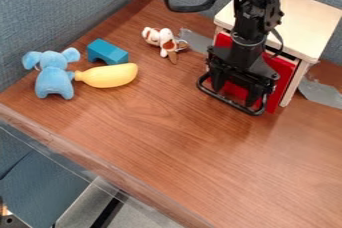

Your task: Close the drawer

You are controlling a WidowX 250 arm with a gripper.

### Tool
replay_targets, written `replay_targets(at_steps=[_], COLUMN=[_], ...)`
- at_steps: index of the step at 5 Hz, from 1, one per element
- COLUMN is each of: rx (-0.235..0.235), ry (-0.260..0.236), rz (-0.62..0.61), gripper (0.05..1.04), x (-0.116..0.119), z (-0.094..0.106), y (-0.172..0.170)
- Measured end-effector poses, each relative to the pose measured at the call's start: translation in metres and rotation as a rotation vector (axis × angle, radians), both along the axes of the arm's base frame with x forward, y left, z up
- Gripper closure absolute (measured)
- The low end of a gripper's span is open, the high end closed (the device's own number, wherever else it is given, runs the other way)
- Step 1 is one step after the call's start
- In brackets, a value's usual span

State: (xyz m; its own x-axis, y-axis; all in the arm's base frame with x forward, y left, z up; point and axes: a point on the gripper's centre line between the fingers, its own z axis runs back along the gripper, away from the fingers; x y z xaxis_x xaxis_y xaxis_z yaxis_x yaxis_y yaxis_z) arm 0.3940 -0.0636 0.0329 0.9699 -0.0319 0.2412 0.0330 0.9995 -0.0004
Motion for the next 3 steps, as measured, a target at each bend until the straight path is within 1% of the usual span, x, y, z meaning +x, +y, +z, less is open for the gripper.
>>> replay_targets(at_steps=[2,3], rx=[0.002,-0.006], ry=[-0.002,0.008], rz=[-0.008,-0.014], gripper=[0.085,0.085], x=[0.0039,0.0028], z=[0.0016,0.0016], y=[-0.0006,-0.0005])
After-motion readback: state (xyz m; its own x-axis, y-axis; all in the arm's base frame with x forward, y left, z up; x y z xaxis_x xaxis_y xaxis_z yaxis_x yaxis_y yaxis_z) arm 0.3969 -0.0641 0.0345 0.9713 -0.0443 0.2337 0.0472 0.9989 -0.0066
